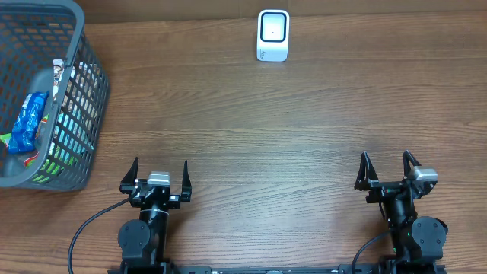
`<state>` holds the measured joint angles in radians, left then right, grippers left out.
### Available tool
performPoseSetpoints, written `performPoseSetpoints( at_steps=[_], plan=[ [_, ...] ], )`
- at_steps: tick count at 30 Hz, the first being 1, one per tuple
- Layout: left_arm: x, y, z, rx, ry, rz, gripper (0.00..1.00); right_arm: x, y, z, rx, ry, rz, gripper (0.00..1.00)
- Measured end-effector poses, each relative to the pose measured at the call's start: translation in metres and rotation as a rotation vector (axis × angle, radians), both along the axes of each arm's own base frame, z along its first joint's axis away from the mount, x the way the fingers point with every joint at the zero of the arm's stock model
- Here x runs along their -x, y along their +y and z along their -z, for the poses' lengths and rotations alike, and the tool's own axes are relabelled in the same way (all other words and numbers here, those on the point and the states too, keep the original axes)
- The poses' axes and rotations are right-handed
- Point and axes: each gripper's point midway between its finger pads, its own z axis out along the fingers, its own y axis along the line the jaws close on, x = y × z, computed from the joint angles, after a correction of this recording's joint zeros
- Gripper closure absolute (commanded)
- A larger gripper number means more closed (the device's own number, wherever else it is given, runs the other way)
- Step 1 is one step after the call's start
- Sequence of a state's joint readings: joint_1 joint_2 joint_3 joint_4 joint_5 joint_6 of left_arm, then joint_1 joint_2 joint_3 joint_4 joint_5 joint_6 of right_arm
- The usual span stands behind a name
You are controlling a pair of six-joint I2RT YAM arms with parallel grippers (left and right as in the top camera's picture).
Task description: Scan the item barcode
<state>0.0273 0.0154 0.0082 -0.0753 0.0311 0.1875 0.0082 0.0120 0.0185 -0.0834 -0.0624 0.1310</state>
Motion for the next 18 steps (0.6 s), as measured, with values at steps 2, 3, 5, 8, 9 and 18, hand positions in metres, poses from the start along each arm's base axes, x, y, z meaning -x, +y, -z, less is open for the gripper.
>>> performPoseSetpoints(
  at_steps=[2,3,5,8,9,18],
  plan=[
    [0.0,0.0,0.0,0.0,0.0,0.0,0.0,0.0,0.0,0.0,0.0,0.0,0.0,0.0],
    [0.0,0.0,0.0,0.0,0.0,0.0,0.0,0.0,0.0,0.0001,0.0,0.0,0.0,0.0],
    [0.0,0.0,0.0,0.0,0.0,0.0,0.0,0.0,0.0,0.0001,0.001,0.0,0.0,0.0],
    [0.0,0.0,0.0,0.0,0.0,0.0,0.0,0.0,0.0001,0.0,0.0,0.0,0.0,0.0],
    [0.0,-0.0001,0.0,0.0,0.0,0.0,0.0,0.0,0.0,0.0001,0.001,0.0,0.0,0.0],
    [0.0,-0.0001,-0.0001,0.0,0.0,0.0,0.0,-0.0001,0.0,-0.0045,0.0,-0.018,0.0,0.0]
  ],
)
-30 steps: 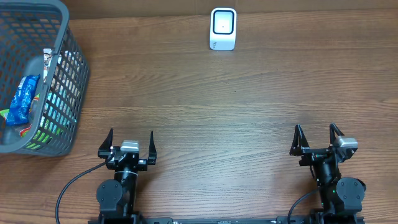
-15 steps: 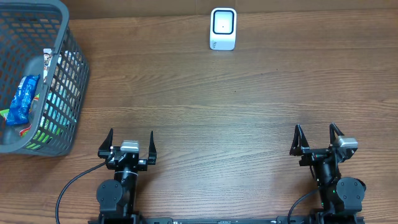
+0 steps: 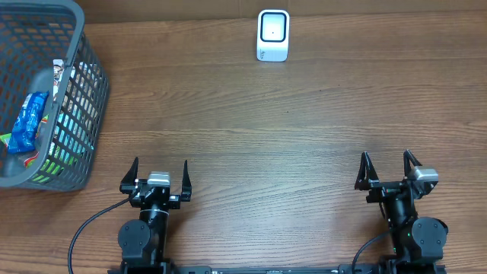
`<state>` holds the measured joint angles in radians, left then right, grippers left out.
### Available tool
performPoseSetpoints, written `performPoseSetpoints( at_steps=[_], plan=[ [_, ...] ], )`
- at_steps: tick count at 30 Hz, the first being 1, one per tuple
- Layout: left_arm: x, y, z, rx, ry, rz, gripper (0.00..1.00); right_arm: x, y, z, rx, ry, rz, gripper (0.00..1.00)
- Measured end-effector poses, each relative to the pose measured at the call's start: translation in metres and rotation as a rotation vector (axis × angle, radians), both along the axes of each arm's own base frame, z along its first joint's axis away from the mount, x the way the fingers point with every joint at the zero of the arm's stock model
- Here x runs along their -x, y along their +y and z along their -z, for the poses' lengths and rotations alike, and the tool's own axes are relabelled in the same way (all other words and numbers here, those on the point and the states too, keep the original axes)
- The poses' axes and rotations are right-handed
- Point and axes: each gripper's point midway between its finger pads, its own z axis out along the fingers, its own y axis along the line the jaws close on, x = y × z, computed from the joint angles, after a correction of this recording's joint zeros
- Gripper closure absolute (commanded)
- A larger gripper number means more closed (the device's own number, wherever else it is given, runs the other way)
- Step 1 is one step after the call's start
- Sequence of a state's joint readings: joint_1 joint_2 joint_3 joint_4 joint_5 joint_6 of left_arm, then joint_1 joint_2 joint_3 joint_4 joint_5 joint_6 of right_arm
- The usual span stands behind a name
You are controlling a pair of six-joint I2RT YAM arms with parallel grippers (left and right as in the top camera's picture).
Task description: Scan the item barcode
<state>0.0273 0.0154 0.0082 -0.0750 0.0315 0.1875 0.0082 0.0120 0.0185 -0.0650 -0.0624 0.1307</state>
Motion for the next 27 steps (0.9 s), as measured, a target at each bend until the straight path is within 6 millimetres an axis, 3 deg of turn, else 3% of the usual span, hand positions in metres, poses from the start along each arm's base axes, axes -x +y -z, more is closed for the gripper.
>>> performPoseSetpoints(
  at_steps=[18,27],
  plan=[
    [0.0,-0.004,-0.001,0.002,-0.004,0.021,0.0,0.0,0.003,-0.001,0.001,-0.002,-0.019,0.0],
    [0.0,-0.013,-0.016,0.033,-0.062,0.077,0.0,0.001,0.011,-0.004,0.001,-0.018,-0.066,0.0]
  ],
)
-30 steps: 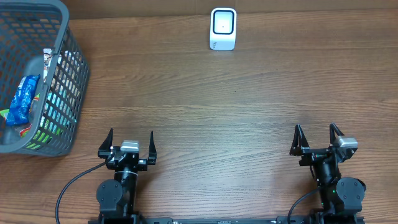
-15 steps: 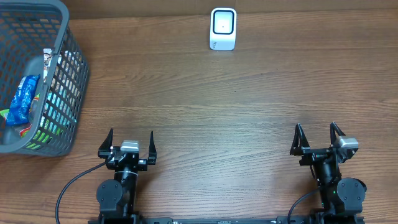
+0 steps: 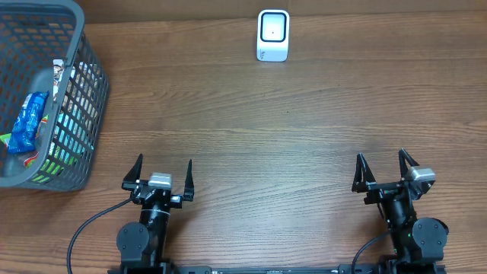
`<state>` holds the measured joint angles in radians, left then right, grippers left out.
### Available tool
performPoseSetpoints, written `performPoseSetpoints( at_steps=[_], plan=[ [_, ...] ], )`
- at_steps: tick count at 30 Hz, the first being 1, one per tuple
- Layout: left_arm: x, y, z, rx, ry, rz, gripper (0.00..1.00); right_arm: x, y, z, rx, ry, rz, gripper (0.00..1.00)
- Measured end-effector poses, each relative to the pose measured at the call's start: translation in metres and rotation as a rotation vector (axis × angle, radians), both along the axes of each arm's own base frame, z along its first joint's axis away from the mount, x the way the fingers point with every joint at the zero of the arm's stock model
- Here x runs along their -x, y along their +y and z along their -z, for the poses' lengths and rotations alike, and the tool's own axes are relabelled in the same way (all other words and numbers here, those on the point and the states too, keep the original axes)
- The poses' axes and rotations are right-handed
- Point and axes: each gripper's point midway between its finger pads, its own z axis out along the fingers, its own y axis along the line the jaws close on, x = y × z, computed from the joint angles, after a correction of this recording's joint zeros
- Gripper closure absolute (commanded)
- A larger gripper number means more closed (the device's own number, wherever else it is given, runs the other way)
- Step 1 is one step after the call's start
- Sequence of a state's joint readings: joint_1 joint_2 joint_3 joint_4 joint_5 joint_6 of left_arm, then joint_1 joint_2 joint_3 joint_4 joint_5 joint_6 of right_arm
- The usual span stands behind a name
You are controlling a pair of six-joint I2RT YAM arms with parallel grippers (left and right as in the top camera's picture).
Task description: Scan the item barcode
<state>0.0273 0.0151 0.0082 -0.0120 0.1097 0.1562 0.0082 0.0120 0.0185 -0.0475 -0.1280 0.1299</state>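
A white barcode scanner stands at the far edge of the wooden table, a little right of centre. The items lie in a grey mesh basket at the far left; a blue packet shows inside it, with other colourful packs under it. My left gripper sits near the front left, open, nothing between its fingers. My right gripper rests at the front right, also open and empty. Both are far from the basket and the scanner.
The wooden table stretches between the grippers and the scanner. A black cable runs from the left arm's base toward the front edge.
My left gripper has shifted slightly to the right and my right gripper slightly to the left. Both stay open. The basket and scanner are unchanged.
At both earlier moments the two grippers rested open at the front of the table, with the packets in the basket and the scanner at the back. Now both grippers have shifted a little inward.
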Motion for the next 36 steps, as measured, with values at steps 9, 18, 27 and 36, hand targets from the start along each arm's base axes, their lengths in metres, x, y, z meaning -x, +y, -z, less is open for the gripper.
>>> performPoseSetpoints(
  at_steps=[9,18,27,36],
  plan=[
    [0.0,-0.001,-0.002,0.016,-0.004,0.008,0.0,0.0,0.0,-0.005,0.001,-0.021,0.002,0.0],
    [0.007,-0.001,-0.051,0.031,-0.094,0.008,0.0,0.005,0.0,-0.032,0.027,-0.08,0.003,0.0],
    [-0.016,-0.001,-0.119,0.046,0.046,0.006,0.0,0.006,0.0,-0.107,0.065,-0.134,0.002,0.0],
    [-0.072,-0.002,-0.17,0.053,0.32,0.018,0.0,-0.028,0.01,-0.153,0.097,0.063,-0.058,0.0]
  ],
)
